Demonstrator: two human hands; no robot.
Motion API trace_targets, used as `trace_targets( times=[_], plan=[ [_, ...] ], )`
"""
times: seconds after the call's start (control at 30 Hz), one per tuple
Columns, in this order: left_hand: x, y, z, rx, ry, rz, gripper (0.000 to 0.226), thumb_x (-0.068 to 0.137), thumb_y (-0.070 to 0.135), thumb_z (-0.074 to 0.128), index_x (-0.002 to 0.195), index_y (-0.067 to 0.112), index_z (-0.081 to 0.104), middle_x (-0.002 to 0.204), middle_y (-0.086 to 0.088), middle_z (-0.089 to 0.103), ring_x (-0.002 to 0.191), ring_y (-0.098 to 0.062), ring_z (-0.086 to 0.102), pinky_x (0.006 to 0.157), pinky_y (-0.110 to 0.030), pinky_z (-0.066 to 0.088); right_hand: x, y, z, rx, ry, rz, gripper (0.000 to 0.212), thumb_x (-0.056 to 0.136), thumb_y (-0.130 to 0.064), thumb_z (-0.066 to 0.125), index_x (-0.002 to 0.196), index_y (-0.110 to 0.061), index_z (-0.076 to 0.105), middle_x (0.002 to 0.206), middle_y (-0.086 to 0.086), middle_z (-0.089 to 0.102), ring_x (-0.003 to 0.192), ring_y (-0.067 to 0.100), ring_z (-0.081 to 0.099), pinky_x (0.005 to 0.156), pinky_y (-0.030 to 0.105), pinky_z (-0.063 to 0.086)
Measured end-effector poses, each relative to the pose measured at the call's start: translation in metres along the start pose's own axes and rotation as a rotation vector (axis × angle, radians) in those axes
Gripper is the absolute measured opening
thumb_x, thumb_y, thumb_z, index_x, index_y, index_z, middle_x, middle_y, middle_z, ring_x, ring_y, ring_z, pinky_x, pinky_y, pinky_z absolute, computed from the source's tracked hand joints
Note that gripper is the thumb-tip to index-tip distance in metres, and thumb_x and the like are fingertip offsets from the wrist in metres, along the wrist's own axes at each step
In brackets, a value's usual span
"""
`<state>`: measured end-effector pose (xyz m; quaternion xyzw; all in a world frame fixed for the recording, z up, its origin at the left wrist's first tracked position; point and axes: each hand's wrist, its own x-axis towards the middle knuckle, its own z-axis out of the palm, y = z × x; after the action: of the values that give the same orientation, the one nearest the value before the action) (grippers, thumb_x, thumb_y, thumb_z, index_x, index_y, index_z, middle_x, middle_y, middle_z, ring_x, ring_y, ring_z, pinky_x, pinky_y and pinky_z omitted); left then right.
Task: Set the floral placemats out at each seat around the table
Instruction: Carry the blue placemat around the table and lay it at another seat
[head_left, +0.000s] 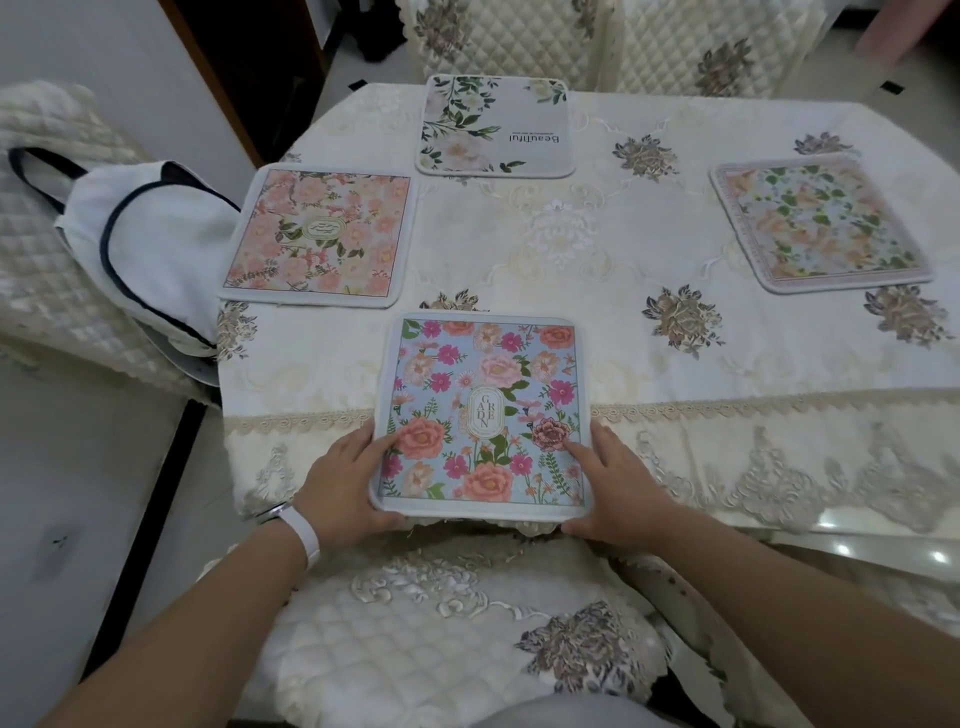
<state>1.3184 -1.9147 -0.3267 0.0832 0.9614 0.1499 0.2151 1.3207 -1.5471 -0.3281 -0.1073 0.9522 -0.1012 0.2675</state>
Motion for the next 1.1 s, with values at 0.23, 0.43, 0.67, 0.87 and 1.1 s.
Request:
trace_targets(
  times=[0.23,0.43,0.67,0.87,1.1],
  plan=[
    [0.003,0.003,0.003,0.032,-0.002,-0.012,0.117,0.054,0.079,0.063,0.151,0.031,0.019,0.161,-0.005,0.018,0.143,-0.028,0.021,0.114,-0.047,0.028,-0.008,0.001,0.001,0.028,0.032,0.017,0.107,0.071,-0.064,0.067,0.152,-0.026,0.010,0.163,0.009,-0.004,0.149,0.026,-0.003,0.121,0.043,0.007],
    [0.003,0.004,0.005,0.040,0.001,-0.004,0.118,0.055,0.079,0.065,0.152,0.029,0.019,0.160,-0.005,0.019,0.143,-0.027,0.022,0.114,-0.047,0.028,-0.011,0.004,0.001,0.053,0.059,0.018,0.100,0.072,-0.061,0.065,0.151,-0.025,0.017,0.162,0.011,0.005,0.149,0.027,0.002,0.121,0.044,0.012],
    [0.003,0.006,0.004,0.064,-0.010,-0.015,0.123,0.053,0.082,0.062,0.153,0.027,0.015,0.161,-0.006,0.017,0.145,-0.027,0.020,0.115,-0.047,0.027,-0.013,0.001,-0.002,0.023,0.036,0.030,0.097,0.073,-0.061,0.065,0.150,-0.027,0.017,0.162,0.011,0.004,0.149,0.027,0.002,0.121,0.044,0.013],
    [0.000,0.013,0.000,0.080,-0.032,-0.037,0.119,0.056,0.079,0.065,0.152,0.030,0.015,0.161,-0.005,0.016,0.144,-0.027,0.020,0.115,-0.046,0.028,-0.015,0.002,-0.006,0.003,0.028,0.011,0.094,0.075,-0.061,0.065,0.149,-0.026,0.020,0.161,0.011,0.007,0.148,0.027,0.007,0.120,0.044,0.016],
    [-0.003,0.025,-0.014,0.025,-0.011,-0.105,0.104,0.071,0.070,0.063,0.152,0.022,0.018,0.159,-0.005,0.023,0.144,-0.026,0.023,0.114,-0.047,0.027,-0.025,0.011,-0.016,0.040,0.022,0.022,0.075,0.085,-0.053,0.056,0.147,-0.024,0.027,0.159,0.006,0.017,0.145,0.025,0.017,0.116,0.043,0.022]
  ],
)
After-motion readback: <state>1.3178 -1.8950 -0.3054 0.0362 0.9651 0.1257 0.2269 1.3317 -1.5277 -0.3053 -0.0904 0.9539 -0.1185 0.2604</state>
